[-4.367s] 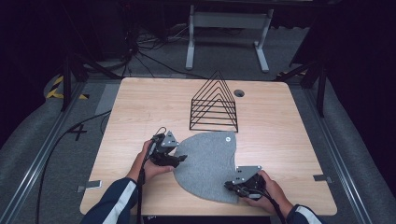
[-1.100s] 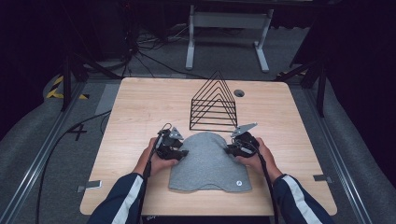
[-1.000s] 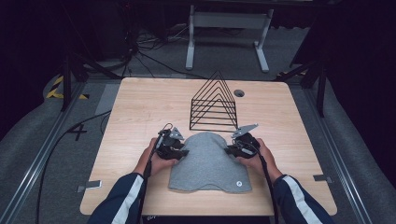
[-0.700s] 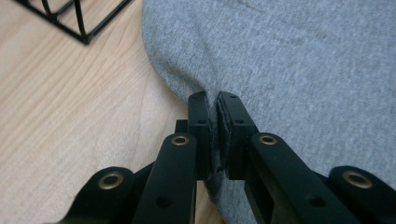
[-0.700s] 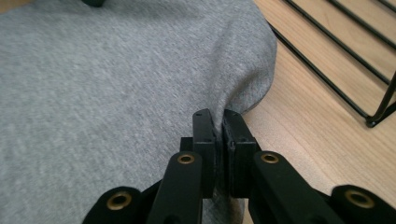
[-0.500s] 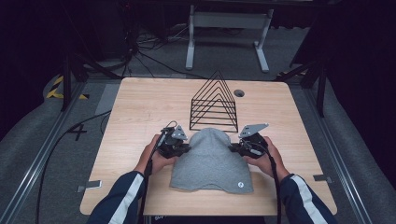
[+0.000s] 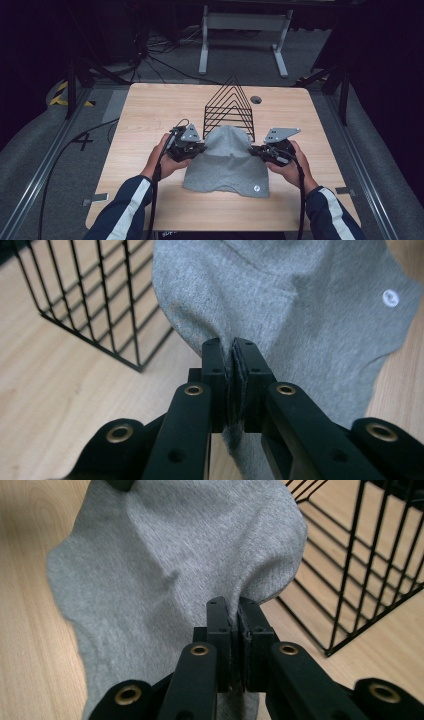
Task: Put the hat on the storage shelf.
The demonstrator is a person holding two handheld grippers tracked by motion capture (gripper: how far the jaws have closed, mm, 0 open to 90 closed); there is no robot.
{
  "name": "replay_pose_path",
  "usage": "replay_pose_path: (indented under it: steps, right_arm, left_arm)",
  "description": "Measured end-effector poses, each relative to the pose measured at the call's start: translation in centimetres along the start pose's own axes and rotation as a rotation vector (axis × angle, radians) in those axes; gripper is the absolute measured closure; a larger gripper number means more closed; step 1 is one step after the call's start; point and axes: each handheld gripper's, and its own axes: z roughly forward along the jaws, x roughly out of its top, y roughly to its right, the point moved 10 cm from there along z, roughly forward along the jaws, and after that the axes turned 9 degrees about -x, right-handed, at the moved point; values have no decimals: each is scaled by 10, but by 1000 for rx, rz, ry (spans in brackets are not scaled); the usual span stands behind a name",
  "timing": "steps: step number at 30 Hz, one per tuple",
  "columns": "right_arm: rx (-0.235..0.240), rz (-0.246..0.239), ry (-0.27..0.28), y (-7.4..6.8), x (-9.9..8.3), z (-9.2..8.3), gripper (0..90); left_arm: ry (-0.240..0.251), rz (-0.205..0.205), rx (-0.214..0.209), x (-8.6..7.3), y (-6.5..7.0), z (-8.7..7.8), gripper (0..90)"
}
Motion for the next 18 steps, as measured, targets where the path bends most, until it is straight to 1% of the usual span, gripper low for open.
replay_pose_path:
  steps: [2,3,4,5,6,9,12,14,15,16,17,18]
  right_arm:
    - [-12,4,13,2,5,-5,857]
    - [-12,4,13,2,5,-5,857]
    - [-18,7,26,5,9,-9,857]
    - [-26,8,32,7,12,-12,858]
    - [-39,8,37,9,15,-15,858]
    - [-60,-3,63,14,30,-26,858]
    - [-79,-15,84,18,43,-36,857]
    - [-94,-25,103,21,53,-45,858]
    - [-95,-24,112,22,58,-49,858]
    - [-99,-30,120,24,63,-53,857]
    - [-108,-34,123,26,68,-57,858]
    - [-113,-42,129,28,72,-61,857]
  left_arm:
    - [8,15,9,10,-1,-9,849]
    - [8,15,9,10,-1,-9,849]
    - [14,29,15,15,-2,-13,849]
    - [27,32,17,20,-2,-16,849]
    - [38,46,31,28,-2,-20,849]
    - [35,68,51,40,-1,-27,849]
    - [49,69,73,54,-2,-35,850]
    - [64,80,82,65,-1,-41,850]
    - [78,86,83,71,0,-44,851]
    - [73,101,92,77,0,-47,851]
    - [78,105,97,82,1,-49,851]
    - [78,119,100,87,0,-51,851]
